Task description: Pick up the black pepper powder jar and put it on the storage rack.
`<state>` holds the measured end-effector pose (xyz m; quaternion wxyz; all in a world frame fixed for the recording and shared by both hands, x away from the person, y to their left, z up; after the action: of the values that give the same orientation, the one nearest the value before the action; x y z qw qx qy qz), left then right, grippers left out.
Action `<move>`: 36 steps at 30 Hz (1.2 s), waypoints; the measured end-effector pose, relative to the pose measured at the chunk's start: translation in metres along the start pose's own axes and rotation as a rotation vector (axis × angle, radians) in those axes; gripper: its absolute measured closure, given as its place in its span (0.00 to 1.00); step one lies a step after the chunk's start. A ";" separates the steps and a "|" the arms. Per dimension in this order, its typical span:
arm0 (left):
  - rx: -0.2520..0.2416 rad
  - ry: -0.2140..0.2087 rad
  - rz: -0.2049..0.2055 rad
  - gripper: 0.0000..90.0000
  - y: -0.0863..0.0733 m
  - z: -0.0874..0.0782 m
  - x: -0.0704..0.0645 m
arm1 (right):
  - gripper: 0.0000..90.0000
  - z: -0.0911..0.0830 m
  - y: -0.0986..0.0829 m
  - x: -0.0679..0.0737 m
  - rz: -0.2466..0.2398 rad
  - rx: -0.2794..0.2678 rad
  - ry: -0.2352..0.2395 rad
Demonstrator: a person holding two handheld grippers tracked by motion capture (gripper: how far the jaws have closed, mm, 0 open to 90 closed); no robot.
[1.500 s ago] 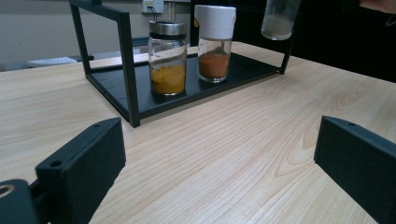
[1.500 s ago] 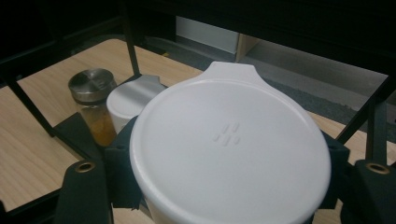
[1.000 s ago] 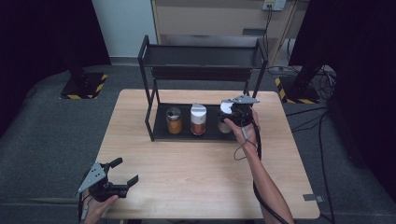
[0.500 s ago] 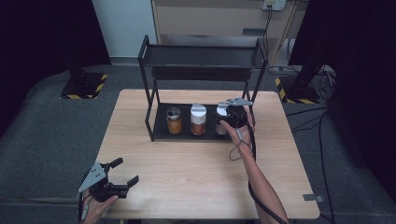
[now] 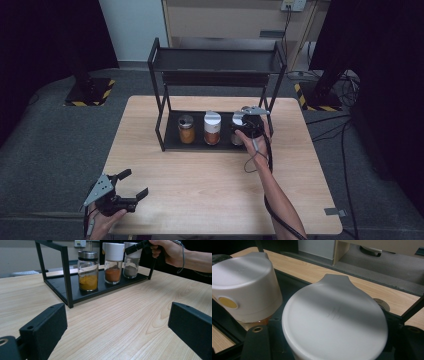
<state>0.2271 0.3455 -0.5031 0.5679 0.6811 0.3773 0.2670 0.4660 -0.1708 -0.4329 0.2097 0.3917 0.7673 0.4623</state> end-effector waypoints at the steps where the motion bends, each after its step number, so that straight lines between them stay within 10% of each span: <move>1: 0.000 0.000 0.001 0.01 0.000 0.000 0.000 | 0.34 0.000 0.000 0.000 -0.002 -0.001 -0.001; 26: 0.001 -0.001 0.004 0.01 0.000 0.000 0.001 | 0.32 0.000 -0.006 -0.003 0.010 -0.025 0.008; 36: 0.001 -0.001 0.004 0.01 0.000 0.000 0.001 | 0.10 -0.012 0.008 -0.001 0.006 -0.069 0.000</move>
<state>0.2276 0.3468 -0.5031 0.5672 0.6823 0.3758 0.2676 0.4617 -0.1762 -0.4205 0.2216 0.3865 0.7496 0.4895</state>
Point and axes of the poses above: each handheld gripper's, and its own axes: z roughly forward along the jaws, y roughly out of its top, x roughly to its left, the point moved 7 cm from there along z, roughly forward along the jaws, and after that the axes turned 6 degrees about y, right-handed, at the moved point
